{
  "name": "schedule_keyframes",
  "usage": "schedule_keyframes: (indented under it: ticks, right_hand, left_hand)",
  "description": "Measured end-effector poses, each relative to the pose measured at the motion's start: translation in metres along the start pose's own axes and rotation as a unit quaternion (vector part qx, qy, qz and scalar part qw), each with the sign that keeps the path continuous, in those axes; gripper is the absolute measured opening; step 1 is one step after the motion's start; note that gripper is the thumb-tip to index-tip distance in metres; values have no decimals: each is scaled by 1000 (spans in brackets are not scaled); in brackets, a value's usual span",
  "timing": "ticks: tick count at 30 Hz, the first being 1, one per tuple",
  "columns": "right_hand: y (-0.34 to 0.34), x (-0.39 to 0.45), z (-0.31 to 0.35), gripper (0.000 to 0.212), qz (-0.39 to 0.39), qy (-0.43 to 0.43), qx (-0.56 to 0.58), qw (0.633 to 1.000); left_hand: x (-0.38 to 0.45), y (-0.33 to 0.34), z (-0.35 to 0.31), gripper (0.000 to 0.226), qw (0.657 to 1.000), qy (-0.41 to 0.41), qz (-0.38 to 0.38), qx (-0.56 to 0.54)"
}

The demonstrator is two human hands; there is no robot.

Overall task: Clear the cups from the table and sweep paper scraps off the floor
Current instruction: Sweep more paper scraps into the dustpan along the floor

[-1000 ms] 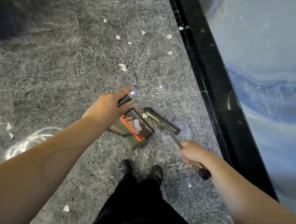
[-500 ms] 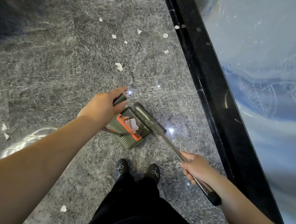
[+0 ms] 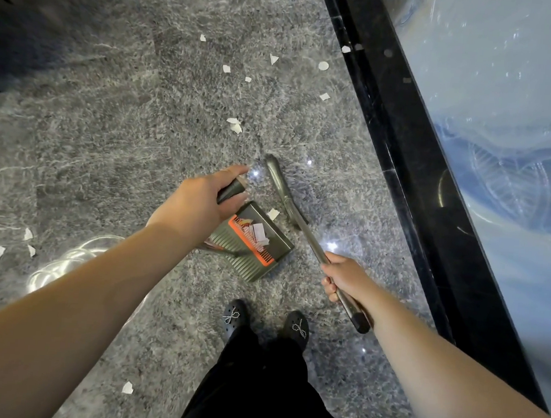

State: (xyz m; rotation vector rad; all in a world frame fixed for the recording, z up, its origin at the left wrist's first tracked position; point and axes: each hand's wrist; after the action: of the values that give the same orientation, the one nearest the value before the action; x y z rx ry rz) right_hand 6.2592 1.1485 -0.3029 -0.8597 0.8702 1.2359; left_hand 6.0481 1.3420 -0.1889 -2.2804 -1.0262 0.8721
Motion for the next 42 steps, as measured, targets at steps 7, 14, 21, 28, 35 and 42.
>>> schedule_keyframes:
  ticks: [7,14,21,28,35,42]
  right_hand:
    - [24,6,-1,57,55,7,45,997]
    - [20,-37,-28,56,88,-10,81,993]
    - [1,-13,-2,45,68,-37,129,989]
    - [13,50,17,47,50,6,183,982]
    - [23,11,-28,50,110,30,179,977]
    - [11,-25,-24,40,132,-19,213,968]
  left_hand:
    - [3,2,-2,42,1000,-9,3,-4]
    - [-2,1,-5,41,1000,-12,1,-7]
    - [-6,5,-8,43,1000,-4,5,-6]
    - [0,-3,2,41,1000,-14,-7,-1]
    - [-2,0,-2,44,1000,-13,-5,3]
    - [-8,0,-2,43,1000,-19,-3,-17]
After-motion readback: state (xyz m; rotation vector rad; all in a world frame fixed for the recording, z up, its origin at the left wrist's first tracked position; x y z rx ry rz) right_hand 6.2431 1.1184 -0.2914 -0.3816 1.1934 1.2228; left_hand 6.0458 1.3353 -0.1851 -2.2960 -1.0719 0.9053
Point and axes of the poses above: each hand's wrist, its own x-axis towards the middle knuckle, its own y-axis out of the palm, z = x × y, and after that the axes turned 9 degrees about -x, right-handed
